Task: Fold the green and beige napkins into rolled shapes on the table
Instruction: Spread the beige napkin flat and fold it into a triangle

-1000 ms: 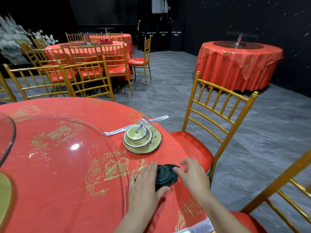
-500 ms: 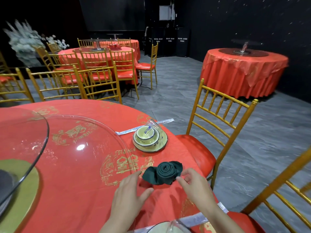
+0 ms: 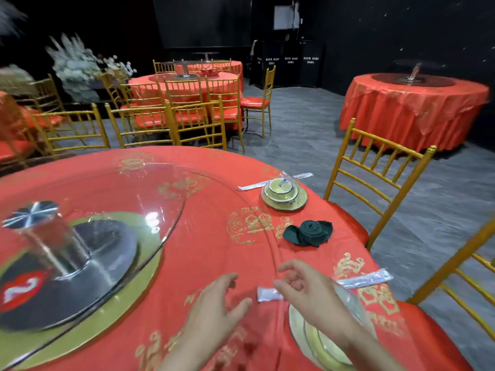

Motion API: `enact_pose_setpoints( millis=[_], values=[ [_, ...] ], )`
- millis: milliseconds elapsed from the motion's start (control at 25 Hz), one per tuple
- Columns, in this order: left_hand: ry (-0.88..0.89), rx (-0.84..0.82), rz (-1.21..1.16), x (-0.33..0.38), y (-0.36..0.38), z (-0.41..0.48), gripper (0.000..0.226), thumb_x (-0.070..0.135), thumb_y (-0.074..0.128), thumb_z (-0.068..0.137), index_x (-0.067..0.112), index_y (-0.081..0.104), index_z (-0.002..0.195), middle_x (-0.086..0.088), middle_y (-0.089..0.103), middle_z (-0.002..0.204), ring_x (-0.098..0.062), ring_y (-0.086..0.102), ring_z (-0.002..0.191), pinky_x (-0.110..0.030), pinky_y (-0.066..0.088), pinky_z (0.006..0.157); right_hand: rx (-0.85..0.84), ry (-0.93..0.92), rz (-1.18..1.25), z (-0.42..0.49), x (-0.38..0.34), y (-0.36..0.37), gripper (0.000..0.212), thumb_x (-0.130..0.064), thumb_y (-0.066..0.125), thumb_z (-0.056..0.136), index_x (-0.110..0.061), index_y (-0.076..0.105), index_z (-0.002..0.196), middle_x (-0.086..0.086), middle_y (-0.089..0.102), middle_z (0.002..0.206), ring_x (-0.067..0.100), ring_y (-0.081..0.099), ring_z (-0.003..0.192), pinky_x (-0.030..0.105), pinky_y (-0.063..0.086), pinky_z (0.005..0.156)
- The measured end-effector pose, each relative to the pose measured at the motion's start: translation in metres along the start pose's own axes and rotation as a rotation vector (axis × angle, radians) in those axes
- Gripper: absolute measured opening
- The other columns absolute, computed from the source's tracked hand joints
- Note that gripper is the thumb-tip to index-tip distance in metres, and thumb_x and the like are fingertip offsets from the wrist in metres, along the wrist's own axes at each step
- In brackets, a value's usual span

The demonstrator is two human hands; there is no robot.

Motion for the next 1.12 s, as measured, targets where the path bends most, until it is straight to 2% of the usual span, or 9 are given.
enact_pose_setpoints(
  millis=[160,360,480,600,720,840,920,1000,1120],
  values=[
    [0.001,-0.075,0.073,-0.039,-0.063,-0.092,0.058,0.063,0.053,0.074,0.037,0.045,0.125,0.026,0.052,0.111,0.006,0.05,0.105,-0.012,0.035,0.089,-0.15,-0.014,0.026,-0.084,-0.033,0.072,0.021,-0.021,0.071,0.08,-0.036,0.059,0.089,-0.008,0.058,0.068,-0.001,0.049,0.055,0.019,0.043,0.063],
    [-0.066,-0.078,0.076,-0.084,-0.115,-0.169,0.08,0.07,0.036,0.061,0.024,0.052,0.124,0.015,0.058,0.107,-0.001,0.054,0.101,-0.012,0.037,0.089,-0.193,-0.064,0.019,-0.146,-0.067,0.15,0.022,-0.021,0.07,0.08,-0.038,0.059,0.088,-0.018,0.058,0.07,0.0,0.049,0.055,0.027,0.046,0.063],
    [-0.102,-0.039,0.063,-0.1,-0.134,-0.202,0.08,0.07,0.037,0.061,0.022,0.053,0.123,0.014,0.059,0.106,-0.003,0.056,0.101,-0.014,0.038,0.089,-0.217,-0.103,-0.001,-0.173,-0.082,0.181,0.021,-0.024,0.069,0.08,-0.039,0.057,0.089,-0.02,0.057,0.072,0.002,0.049,0.055,0.031,0.048,0.064],
    [-0.145,0.0,0.085,-0.123,-0.15,-0.234,0.068,0.062,0.051,0.069,0.023,0.053,0.124,0.015,0.057,0.106,-0.006,0.055,0.107,-0.019,0.039,0.091,-0.259,-0.135,-0.032,-0.195,-0.092,0.207,0.023,-0.022,0.067,0.083,-0.04,0.054,0.089,-0.016,0.057,0.067,0.001,0.047,0.051,0.027,0.047,0.059],
    [-0.16,0.123,0.069,-0.147,-0.167,-0.255,0.069,0.065,0.048,0.067,0.023,0.056,0.121,0.014,0.061,0.105,-0.008,0.057,0.105,-0.027,0.044,0.092,-0.311,-0.209,-0.081,-0.207,-0.094,0.23,0.025,-0.024,0.066,0.084,-0.043,0.051,0.09,-0.025,0.057,0.071,0.003,0.047,0.053,0.025,0.046,0.064],
    [-0.154,0.238,0.055,-0.165,-0.168,-0.274,0.059,0.057,0.053,0.07,0.023,0.058,0.118,0.013,0.063,0.104,-0.006,0.057,0.103,-0.027,0.044,0.09,-0.315,-0.276,-0.13,-0.214,-0.084,0.25,0.026,-0.026,0.066,0.083,-0.044,0.049,0.089,-0.03,0.055,0.07,0.002,0.047,0.056,0.02,0.043,0.063],
    [-0.11,0.288,0.051,-0.163,-0.164,-0.288,0.056,0.055,0.053,0.071,0.024,0.058,0.117,0.014,0.062,0.105,-0.006,0.057,0.103,-0.028,0.045,0.09,-0.283,-0.329,-0.135,-0.224,-0.078,0.255,0.025,-0.024,0.067,0.083,-0.042,0.051,0.09,-0.025,0.056,0.068,0.003,0.048,0.056,0.018,0.042,0.063],
    [-0.068,0.277,0.061,-0.158,-0.158,-0.304,0.06,0.059,0.049,0.07,0.024,0.058,0.118,0.014,0.062,0.106,-0.004,0.056,0.103,-0.027,0.044,0.09,-0.238,-0.354,-0.122,-0.239,-0.076,0.253,0.022,-0.022,0.067,0.083,-0.037,0.054,0.093,-0.014,0.055,0.064,0.003,0.047,0.056,0.018,0.041,0.063],
    [-0.019,0.237,0.098,-0.151,-0.159,-0.334,0.071,0.063,0.042,0.067,0.02,0.059,0.12,0.013,0.06,0.109,-0.002,0.054,0.104,-0.02,0.04,0.087,-0.148,-0.36,-0.086,-0.268,-0.075,0.242,0.018,-0.019,0.068,0.082,-0.031,0.059,0.092,-0.011,0.053,0.063,0.002,0.045,0.054,0.017,0.039,0.06]
  ],
)
Point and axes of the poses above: each hand's wrist, its own z-axis towards the middle knuckle, its own y-axis out of the palm, x = y × z, the point moved 9 cm from there along z, towards the middle knuckle
